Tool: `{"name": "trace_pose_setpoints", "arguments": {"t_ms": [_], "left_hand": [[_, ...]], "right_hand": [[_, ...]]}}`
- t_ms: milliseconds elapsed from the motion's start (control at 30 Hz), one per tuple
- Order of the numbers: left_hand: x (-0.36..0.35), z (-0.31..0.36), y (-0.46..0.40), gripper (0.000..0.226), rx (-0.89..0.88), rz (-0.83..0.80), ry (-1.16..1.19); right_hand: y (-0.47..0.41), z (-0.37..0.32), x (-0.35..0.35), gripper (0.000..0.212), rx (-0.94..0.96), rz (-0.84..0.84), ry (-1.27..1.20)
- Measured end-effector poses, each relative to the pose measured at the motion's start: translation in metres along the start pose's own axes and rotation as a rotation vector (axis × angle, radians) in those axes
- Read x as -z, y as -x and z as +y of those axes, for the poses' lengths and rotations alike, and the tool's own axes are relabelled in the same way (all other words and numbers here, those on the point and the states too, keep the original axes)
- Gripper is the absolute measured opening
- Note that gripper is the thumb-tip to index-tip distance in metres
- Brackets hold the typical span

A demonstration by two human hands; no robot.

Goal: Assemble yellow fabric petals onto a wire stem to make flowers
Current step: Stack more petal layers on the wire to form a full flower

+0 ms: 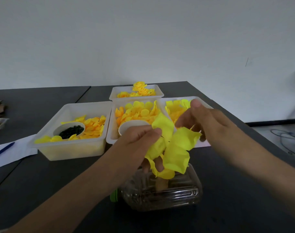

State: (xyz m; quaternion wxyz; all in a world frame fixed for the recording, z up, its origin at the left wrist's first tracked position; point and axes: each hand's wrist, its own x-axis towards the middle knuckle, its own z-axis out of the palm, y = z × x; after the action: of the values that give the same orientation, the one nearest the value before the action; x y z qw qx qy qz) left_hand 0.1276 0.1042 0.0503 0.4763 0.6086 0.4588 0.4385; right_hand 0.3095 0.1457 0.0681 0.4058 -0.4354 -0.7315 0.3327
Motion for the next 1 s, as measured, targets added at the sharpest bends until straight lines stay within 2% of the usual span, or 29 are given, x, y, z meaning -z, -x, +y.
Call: {"name": "trace_pose_setpoints", "arguments": {"t_ms": [67, 167, 233, 300, 367, 500, 667, 800, 1000], "left_hand": [[-0.001, 0.003, -0.004, 0.038, -0.003, 0.036, 0.043], [-0.002, 0.007, -0.012, 0.033, 0.021, 0.117, 0.116], [-0.003, 0.01, -0.017, 0.027, 0.068, 0.101, 0.163], [-0.002, 0.01, -0.023, 0.039, 0.162, 0.081, 0.207], [0.003, 0.007, -0.027, 0.054, 0.229, 0.078, 0.15], [0.013, -0.01, -0.024, 0.057, 0.128, 0.129, -0.107], [0.015, -0.024, -0.022, 0.049, 0.059, 0.18, -0.193], [0.016, -0.036, -0.02, 0.046, 0.008, 0.168, -0.246], [0.024, -0.046, -0.025, 0.045, -0.073, 0.207, -0.292]], "right_hand": [[-0.005, 0.002, 0.005, 0.056, -0.114, -0.093, -0.085], [-0.01, 0.005, 0.006, 0.046, -0.081, -0.114, -0.161], [-0.014, 0.009, 0.005, 0.046, -0.04, -0.08, -0.157], [-0.02, 0.011, 0.006, 0.046, -0.038, -0.046, -0.147], [-0.024, 0.014, 0.006, 0.045, -0.066, -0.016, -0.152], [-0.03, 0.025, 0.004, 0.047, -0.128, -0.01, -0.144], [-0.024, 0.042, -0.004, 0.049, -0.251, -0.102, -0.165], [-0.02, 0.05, -0.004, 0.049, -0.196, -0.15, -0.184], [-0.017, 0.057, -0.005, 0.045, -0.254, -0.157, -0.218]]}}
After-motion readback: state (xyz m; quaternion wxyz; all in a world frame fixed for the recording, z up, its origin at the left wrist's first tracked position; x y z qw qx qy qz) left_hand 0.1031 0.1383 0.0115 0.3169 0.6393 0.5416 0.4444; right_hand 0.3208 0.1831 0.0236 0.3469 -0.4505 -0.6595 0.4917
